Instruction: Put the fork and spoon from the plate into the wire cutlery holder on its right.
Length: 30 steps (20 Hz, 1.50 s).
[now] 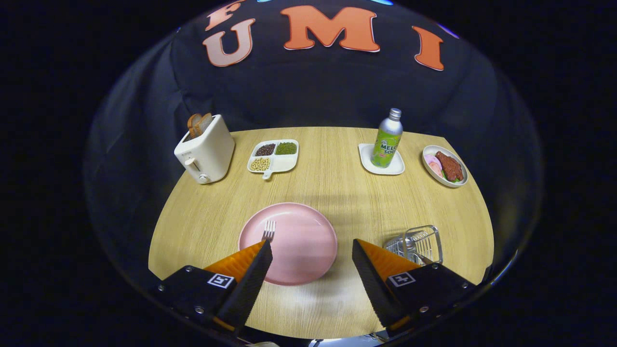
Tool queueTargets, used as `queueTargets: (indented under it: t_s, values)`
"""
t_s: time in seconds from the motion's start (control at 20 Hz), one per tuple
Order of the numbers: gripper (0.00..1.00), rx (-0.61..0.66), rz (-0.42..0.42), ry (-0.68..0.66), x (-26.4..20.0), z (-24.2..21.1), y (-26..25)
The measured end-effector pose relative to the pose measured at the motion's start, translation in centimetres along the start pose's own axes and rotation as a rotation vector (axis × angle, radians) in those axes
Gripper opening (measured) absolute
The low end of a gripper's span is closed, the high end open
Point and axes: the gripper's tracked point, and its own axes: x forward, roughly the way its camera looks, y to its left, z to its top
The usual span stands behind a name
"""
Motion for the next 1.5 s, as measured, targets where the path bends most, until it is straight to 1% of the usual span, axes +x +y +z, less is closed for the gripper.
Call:
queueTargets:
  t_s: [0.15, 0.35, 0.45, 0.7, 0.8, 0.95, 1.0, 1.05, 1.2, 1.25, 1.35, 1.4, 1.45, 1.5]
  values:
    - [1.00, -0.053, -0.027, -0.047, 1.3, -0.9, 2.3]
    - [1.00, -0.001, -0.020, -0.067, 3.4, -2.6, 5.2]
    - [1.00, 0.020, -0.027, -0.060, 4.5, -3.8, 5.8]
    - [1.00, 0.023, -0.033, -0.015, 7.0, -6.8, 7.0]
    - [1.00, 0.039, -0.027, -0.014, 7.7, -7.2, 7.7]
    - [0.99, 0.022, -0.033, -0.001, 8.6, -7.8, 8.1]
    - [0.96, 0.018, -0.034, 0.002, 8.8, -7.9, 8.2]
    - [0.86, 0.014, -0.039, 0.006, 9.1, -8.0, 8.3]
    - [0.69, 0.006, -0.042, 0.027, 9.7, -8.6, 8.5]
    - [0.61, 0.004, -0.044, 0.033, 10.0, -8.7, 8.6]
    - [0.51, 0.011, -0.046, 0.048, 10.5, -8.9, 8.6]
    - [0.48, 0.018, -0.044, 0.056, 10.5, -9.0, 8.7]
    - [0.41, 0.026, -0.045, 0.065, 10.8, -9.1, 8.8]
    - [0.37, 0.033, -0.045, 0.068, 10.9, -9.1, 8.9]
